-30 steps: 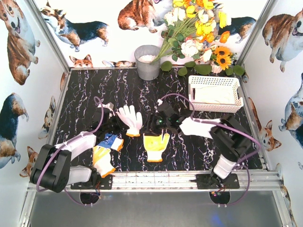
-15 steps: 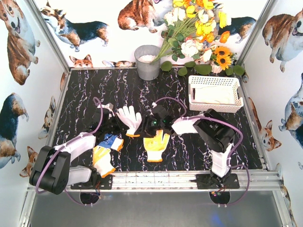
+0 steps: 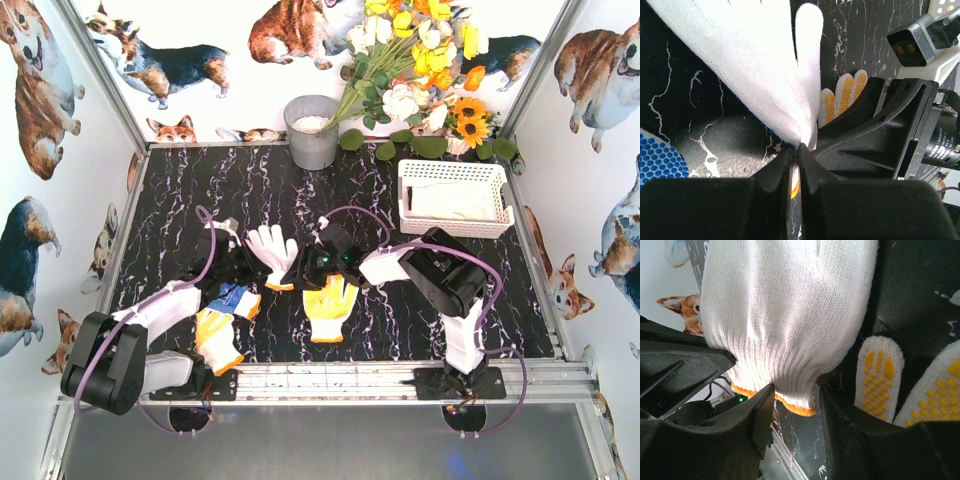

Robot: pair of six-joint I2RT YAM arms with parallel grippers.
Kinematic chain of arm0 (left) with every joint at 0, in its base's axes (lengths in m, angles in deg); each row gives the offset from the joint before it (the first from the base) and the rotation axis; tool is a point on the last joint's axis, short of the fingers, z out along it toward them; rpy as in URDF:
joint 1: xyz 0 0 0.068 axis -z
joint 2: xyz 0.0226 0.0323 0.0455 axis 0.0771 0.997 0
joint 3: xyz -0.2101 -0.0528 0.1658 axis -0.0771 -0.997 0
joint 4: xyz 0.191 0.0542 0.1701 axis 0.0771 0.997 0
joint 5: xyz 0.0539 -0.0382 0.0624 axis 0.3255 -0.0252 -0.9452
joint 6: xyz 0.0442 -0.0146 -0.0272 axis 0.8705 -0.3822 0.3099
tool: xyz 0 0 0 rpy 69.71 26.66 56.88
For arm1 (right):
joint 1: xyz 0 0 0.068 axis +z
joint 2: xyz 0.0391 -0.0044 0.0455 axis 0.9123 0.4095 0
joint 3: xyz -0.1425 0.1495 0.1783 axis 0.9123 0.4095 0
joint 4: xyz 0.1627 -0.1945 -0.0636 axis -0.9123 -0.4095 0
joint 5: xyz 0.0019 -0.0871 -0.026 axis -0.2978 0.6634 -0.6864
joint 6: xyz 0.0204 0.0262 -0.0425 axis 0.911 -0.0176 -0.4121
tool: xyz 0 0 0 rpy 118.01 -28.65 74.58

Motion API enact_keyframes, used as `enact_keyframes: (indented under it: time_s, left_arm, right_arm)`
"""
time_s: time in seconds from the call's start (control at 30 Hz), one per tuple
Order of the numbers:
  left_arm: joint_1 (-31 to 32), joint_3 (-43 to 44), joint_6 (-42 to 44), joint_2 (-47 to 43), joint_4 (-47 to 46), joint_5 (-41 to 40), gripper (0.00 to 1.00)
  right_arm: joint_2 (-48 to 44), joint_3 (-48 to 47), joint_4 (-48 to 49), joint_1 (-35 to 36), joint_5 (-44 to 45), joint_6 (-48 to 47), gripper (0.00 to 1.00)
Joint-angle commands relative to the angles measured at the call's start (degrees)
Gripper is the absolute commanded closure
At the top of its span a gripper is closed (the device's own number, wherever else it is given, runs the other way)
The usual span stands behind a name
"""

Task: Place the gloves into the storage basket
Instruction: Pick up the glove from the center of the board.

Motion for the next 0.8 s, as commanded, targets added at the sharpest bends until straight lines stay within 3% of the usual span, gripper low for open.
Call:
enact_keyframes:
  time_s: [0.0, 0.33, 0.47, 0.77]
  left_arm:
    - [-0.86, -0.39, 0.19, -1.11, 0.15, 0.50, 1.00]
    - [-1.78, 0.77, 2.09, -2.22, 2.94, -2.20, 1.00]
    - [-2.30, 4.22, 3.76, 0.52, 3.31, -1.93, 1.00]
    - [-0.99, 16.51, 6.00, 17.70, -1.10, 4.71, 1.00]
  right_arm:
    - [1.59, 0.07, 4.68, 0.18, 0.09, -0.99, 0.59]
    - [-2.39, 0.83, 6.49, -0.49, -1.31, -0.97, 0.99]
    - [-6.94, 1.02, 3.11, -2.56, -0.53, -2.55, 1.00]
    - [-13.89, 2.34, -6.66, -11.07, -2.14, -6.54, 1.00]
